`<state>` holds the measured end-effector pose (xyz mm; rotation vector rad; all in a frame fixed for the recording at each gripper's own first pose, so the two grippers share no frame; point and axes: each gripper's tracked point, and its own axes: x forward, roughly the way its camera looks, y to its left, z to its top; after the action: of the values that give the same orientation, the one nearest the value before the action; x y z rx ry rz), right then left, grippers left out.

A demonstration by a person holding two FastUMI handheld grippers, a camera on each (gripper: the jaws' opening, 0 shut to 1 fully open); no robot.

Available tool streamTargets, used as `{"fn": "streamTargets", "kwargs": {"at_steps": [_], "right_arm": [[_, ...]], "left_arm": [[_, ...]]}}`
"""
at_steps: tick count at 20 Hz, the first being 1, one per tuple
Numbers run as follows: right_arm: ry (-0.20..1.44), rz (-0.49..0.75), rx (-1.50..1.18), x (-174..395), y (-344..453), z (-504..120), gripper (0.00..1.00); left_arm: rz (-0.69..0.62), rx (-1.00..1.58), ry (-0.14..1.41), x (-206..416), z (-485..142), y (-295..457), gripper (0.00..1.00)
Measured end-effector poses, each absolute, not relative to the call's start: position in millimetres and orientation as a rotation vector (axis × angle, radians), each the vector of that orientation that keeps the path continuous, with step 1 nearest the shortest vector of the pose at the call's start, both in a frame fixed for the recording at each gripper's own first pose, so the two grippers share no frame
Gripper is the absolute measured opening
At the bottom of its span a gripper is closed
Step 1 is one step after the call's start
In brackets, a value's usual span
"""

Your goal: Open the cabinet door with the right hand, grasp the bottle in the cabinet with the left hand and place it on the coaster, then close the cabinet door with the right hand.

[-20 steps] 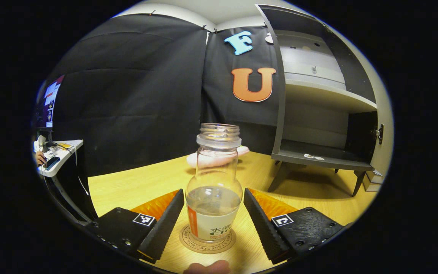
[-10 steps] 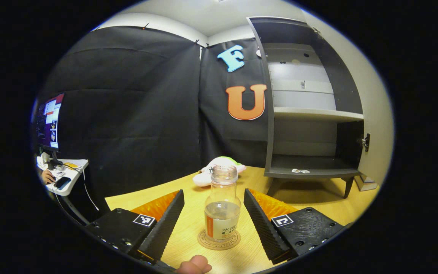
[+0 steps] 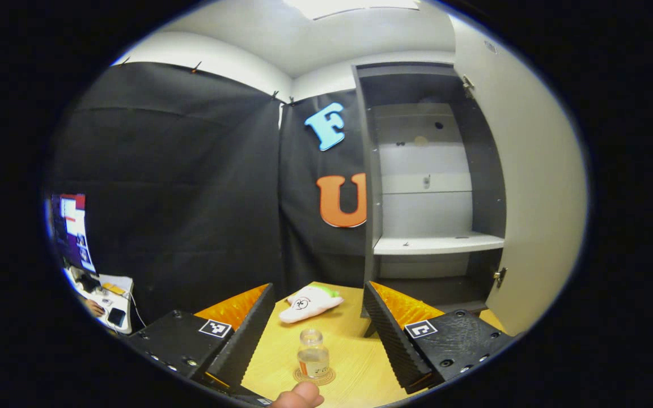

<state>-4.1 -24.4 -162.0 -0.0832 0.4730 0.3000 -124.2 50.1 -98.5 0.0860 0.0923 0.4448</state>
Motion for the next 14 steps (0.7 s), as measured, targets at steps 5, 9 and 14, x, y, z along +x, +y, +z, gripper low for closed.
{"fn": "streamTargets", "kwargs": {"at_steps": [5,9,14], "right_arm": [[0.338,0.151,0.033,46.0,-49.4,-130.3,0.98],[0.229,0.028,0.088,76.9,-33.3,-92.2,0.97],[0.189,-0.104,0.066,78.0,-15.5,-84.7,0.90]], "left_arm": [[0.211,0.066,0.164,-111.0,-68.1,-26.0,0.95],[0.023,0.080,0.212,-110.0,-68.3,-68.9,0.96],[-0.169,0.093,0.152,-94.2,-64.1,-63.9,0.96]]}}
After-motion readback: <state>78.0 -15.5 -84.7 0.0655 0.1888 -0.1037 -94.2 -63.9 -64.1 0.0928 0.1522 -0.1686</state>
